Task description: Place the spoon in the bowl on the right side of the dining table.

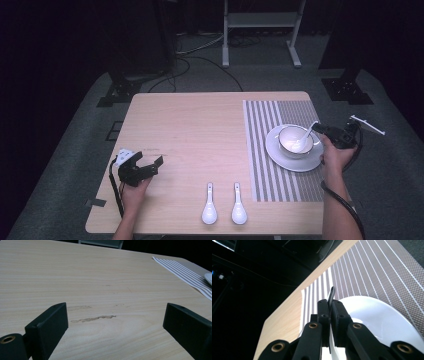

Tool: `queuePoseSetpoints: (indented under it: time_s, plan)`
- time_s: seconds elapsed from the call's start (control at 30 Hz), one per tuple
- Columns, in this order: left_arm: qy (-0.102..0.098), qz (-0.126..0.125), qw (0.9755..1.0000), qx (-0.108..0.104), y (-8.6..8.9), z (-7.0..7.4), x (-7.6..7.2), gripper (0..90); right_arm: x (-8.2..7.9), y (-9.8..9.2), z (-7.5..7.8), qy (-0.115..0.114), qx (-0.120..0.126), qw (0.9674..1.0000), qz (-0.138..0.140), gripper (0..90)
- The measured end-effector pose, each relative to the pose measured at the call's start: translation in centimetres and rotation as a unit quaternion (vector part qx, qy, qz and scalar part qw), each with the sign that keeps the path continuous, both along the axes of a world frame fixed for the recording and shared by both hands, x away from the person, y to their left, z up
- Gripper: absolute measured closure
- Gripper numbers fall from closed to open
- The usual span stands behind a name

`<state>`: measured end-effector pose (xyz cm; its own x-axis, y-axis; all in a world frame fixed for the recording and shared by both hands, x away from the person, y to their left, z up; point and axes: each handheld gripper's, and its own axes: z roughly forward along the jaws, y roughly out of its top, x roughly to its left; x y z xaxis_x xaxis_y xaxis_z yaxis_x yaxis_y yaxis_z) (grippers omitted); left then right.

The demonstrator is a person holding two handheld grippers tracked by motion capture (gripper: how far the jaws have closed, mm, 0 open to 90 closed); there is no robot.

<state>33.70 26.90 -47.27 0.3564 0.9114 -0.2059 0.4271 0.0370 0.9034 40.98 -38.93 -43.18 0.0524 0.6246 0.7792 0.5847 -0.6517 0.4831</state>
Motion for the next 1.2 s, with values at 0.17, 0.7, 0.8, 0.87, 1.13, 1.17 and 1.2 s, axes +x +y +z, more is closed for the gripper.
queuePoseSetpoints:
  time_s: [0.17,0.7,0.8,0.87,1.13,1.17,1.2]
  plan:
    - [0.000,0.000,1.0000,0.000,0.0,0.0,0.0,4.7,-0.1,-0.1,-0.6,0.002,0.003,1.0000,0.000,86.2]
    - [0.000,0.000,1.0000,0.000,0.0,0.0,0.0,4.7,-0.2,0.1,-1.1,-0.009,-0.001,0.9999,0.014,85.1]
    - [0.000,0.000,1.0000,0.000,0.0,0.0,0.0,4.7,-0.4,0.0,-1.0,-0.010,-0.001,0.9999,0.013,84.8]
    - [0.000,-0.001,1.0000,0.000,-0.1,0.0,0.0,4.7,-0.4,-0.2,-1.1,-0.012,0.003,0.9998,0.013,83.9]
    - [0.001,-0.003,1.0000,0.000,-0.4,0.0,0.1,4.7,-1.0,-0.8,-1.2,-0.023,0.021,0.9994,0.016,79.6]
    - [0.001,-0.003,1.0000,0.000,-0.4,0.0,0.1,4.7,-1.1,-0.9,-1.2,-0.025,0.021,0.9993,0.016,79.0]
    - [0.000,-0.003,1.0000,0.000,-0.3,0.0,0.0,4.7,-1.1,-0.9,-1.2,-0.027,0.023,0.9992,0.017,79.0]
